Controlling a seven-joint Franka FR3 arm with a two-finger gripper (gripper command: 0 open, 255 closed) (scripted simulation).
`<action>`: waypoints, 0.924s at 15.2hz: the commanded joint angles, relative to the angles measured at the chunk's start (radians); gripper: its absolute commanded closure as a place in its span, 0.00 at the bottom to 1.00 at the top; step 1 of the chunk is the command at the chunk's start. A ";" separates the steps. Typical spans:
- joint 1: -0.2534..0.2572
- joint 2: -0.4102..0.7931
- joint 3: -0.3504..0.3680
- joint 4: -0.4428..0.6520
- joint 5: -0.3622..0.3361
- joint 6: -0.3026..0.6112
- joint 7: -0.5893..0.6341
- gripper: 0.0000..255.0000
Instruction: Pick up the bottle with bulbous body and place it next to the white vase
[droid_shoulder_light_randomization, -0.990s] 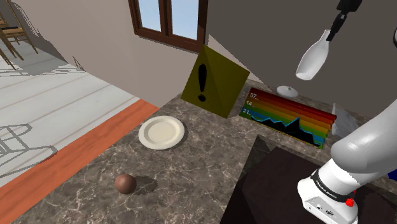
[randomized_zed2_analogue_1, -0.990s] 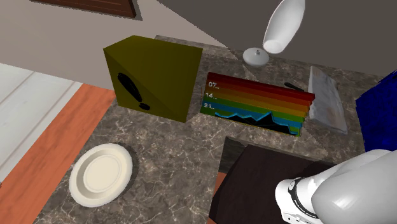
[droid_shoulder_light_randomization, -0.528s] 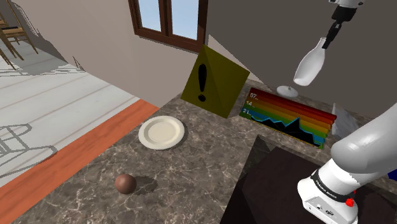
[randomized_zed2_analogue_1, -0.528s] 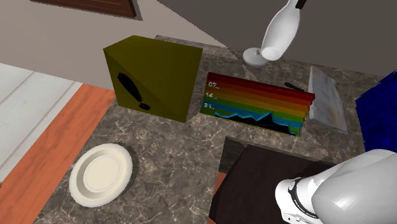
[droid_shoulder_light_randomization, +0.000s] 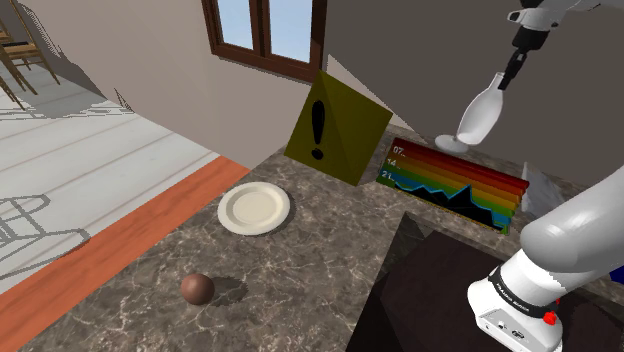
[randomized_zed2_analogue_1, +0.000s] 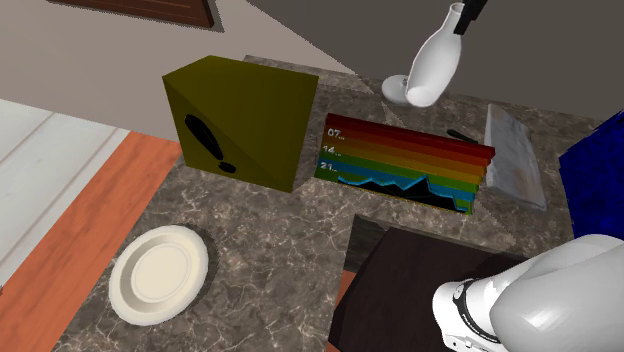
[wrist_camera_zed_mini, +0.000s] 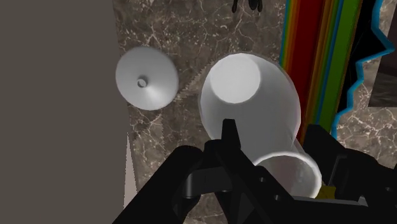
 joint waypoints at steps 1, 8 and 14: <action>-0.001 -0.002 -0.001 -0.028 -0.001 0.027 -0.002 1.00; -0.002 -0.008 -0.002 -0.129 -0.004 0.123 0.001 1.00; -0.003 -0.003 -0.003 -0.205 -0.003 0.203 0.000 1.00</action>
